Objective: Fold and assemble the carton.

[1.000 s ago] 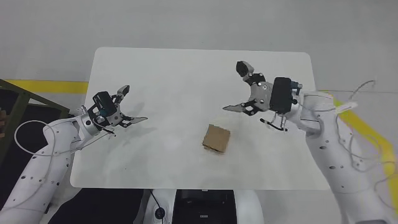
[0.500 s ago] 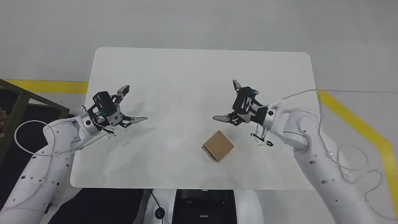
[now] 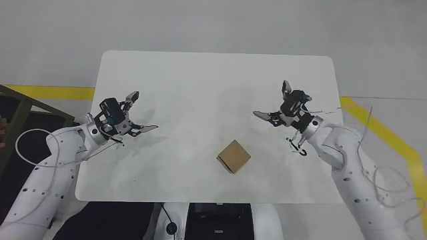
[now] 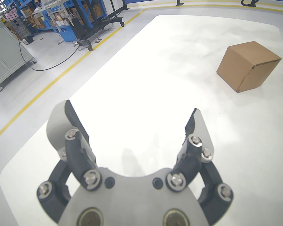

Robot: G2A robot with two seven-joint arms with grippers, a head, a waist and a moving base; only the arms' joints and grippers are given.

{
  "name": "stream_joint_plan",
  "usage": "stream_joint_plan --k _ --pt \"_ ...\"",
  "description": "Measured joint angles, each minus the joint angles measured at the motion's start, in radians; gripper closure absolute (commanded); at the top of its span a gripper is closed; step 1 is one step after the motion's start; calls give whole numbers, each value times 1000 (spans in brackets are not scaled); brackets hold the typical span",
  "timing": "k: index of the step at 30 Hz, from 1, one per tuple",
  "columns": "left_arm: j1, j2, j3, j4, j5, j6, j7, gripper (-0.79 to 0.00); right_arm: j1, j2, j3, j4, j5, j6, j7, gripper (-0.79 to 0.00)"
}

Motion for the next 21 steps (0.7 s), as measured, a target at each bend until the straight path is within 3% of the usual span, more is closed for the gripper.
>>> stream_joint_plan --k 8,21 --pt "0 0 0 0 0 0 0 -785 -50 17 107 -59 -14 -22 -80 -785" --pt "0 0 0 0 0 0 0 -784 -51 18 114 -64 -11 -25 -77 -784"
